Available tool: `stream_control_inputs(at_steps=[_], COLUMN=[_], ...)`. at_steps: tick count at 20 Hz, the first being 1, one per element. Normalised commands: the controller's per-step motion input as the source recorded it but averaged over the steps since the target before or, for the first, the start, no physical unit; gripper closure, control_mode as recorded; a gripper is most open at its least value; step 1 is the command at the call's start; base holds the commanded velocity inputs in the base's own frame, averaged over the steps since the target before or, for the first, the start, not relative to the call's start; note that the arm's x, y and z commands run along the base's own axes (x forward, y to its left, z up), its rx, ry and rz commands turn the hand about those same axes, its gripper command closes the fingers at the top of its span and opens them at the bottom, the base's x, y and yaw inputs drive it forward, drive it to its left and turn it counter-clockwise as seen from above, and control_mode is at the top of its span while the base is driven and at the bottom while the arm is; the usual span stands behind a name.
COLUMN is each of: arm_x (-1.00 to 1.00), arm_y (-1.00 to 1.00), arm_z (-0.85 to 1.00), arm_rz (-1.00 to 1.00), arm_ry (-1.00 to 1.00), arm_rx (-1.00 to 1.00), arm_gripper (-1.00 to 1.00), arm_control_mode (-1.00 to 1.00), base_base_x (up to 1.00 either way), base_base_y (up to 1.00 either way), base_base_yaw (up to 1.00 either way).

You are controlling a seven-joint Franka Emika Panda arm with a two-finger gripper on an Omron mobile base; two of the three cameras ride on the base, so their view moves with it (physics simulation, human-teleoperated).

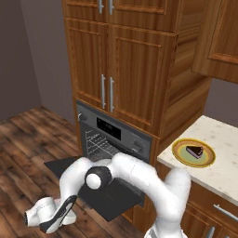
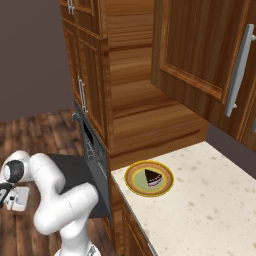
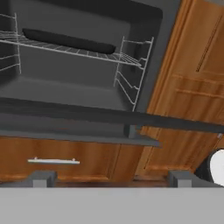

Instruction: Take the baked cake out of the oven and place it on the plate for cooling. Then close the oven door.

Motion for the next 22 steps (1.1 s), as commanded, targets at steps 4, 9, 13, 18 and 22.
stream_control_inputs(at_steps=[4, 9, 13, 18, 22], arm_x=[0.44, 0.46, 0.53, 0.73, 0.7], arm_y=[0.0, -0.07, -0.11, -0.22, -0.41], arm_z=[-0.59, -0.63, -0.41, -0.21, -0.04], arm_rz=[0.0, 0.0, 0.0, 0.0, 0.0], arm_ry=[0.0, 0.0, 0.0, 0.0, 0.0], arm_rx=[-0.31, -0.26, -0.22, -0.15, -0.08], arm_gripper=[-1.0, -1.0, -1.0, -1.0, -1.0], arm_control_mode=[-1.0, -1.0, -1.0, -1.0, -1.0], base_base_x=[0.0, 0.0, 0.0, 0.0, 0.0], base_base_y=[0.0, 0.0, 0.0, 0.0, 0.0], base_base_yaw=[0.0, 0.0, 0.0, 0.0, 0.0])
